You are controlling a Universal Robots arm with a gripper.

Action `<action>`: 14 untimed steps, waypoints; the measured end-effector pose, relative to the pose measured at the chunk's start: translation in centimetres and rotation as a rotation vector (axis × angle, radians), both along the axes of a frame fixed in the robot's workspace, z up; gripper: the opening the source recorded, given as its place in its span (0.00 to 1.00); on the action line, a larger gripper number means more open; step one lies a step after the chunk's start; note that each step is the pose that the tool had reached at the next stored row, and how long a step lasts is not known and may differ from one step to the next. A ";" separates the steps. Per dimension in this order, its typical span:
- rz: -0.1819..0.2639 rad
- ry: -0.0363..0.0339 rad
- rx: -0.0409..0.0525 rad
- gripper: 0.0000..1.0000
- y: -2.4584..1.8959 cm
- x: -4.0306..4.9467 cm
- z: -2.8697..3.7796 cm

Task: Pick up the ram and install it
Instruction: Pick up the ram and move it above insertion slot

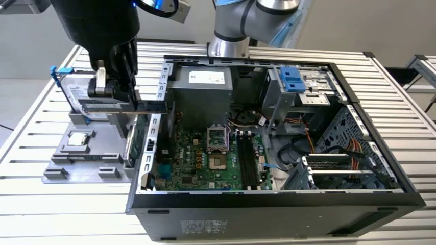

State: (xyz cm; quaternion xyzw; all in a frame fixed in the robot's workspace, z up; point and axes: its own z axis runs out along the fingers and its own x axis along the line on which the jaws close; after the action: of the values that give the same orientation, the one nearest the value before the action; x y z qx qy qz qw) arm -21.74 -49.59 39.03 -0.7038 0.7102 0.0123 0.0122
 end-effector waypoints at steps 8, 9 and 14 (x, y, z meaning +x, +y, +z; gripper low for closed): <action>0.000 0.0000 -0.0001 0.00 0.05 0.92 0.00; 0.000 0.0000 -0.0001 0.00 0.05 1.03 0.00; 0.000 0.0000 -0.0001 0.00 0.09 1.54 0.00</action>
State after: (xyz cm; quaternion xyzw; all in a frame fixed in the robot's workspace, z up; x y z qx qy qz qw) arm -20.20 -49.50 39.03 -0.7038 0.7102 0.0123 0.0122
